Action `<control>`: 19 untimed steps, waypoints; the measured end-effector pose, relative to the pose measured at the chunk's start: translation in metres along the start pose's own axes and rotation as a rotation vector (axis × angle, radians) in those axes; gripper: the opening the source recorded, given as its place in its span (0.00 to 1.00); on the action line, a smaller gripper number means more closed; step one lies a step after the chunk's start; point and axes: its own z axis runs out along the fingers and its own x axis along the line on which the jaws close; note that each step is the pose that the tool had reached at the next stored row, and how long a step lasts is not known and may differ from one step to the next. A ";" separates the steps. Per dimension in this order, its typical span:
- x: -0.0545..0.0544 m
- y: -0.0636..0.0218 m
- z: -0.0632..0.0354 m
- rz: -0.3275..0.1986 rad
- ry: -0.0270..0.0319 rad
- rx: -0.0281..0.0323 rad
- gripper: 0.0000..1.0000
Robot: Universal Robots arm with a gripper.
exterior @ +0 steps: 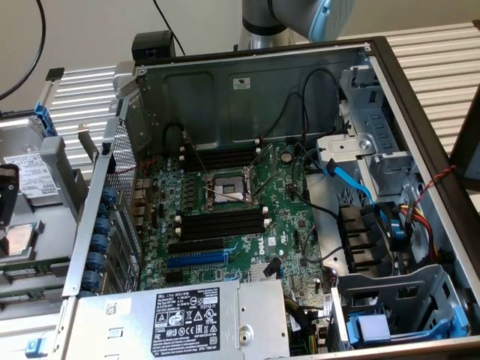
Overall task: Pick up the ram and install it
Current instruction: 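Pick up the ram and move it above insertion slot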
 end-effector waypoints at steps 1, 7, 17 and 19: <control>0.000 0.0000 0.0006 -0.018 0.0010 -0.0002 0.11; 0.000 -0.0002 0.0042 -0.127 0.0062 -0.0021 0.11; 0.000 -0.0005 0.0101 -0.308 0.0148 -0.0051 0.11; 0.000 -0.0005 0.0111 -0.345 0.0167 -0.0057 0.11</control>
